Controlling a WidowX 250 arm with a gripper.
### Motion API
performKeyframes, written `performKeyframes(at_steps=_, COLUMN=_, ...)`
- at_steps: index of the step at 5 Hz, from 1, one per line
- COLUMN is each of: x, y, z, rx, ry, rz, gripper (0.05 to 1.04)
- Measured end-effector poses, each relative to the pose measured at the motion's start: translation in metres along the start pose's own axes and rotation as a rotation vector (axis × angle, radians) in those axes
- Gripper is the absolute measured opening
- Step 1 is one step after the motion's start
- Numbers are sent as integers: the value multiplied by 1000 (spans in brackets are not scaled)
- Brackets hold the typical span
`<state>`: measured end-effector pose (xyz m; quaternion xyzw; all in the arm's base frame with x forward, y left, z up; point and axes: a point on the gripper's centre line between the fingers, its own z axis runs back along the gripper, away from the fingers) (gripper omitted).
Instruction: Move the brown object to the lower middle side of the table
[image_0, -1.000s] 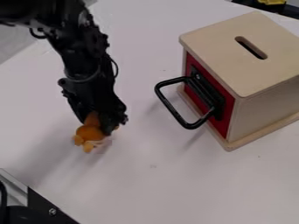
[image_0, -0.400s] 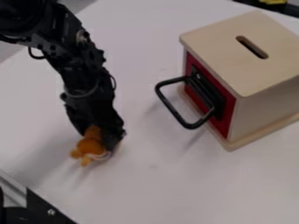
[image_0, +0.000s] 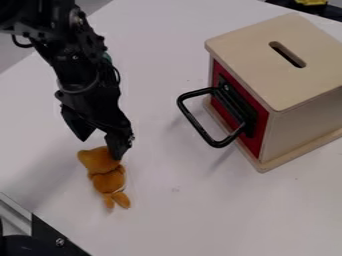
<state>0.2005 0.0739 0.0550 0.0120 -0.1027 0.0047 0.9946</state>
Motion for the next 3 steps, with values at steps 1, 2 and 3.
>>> performKeyframes(at_steps=1, x=6, y=3, z=27, rx=-53, ry=-41, rz=20, gripper=999)
performKeyframes(at_steps=2, x=15, y=4, z=55, rx=-39, ry=-92, rz=13, gripper=999)
performKeyframes(at_steps=3, x=16, y=3, z=59, rx=-34, ry=-103, rz=12, gripper=999)
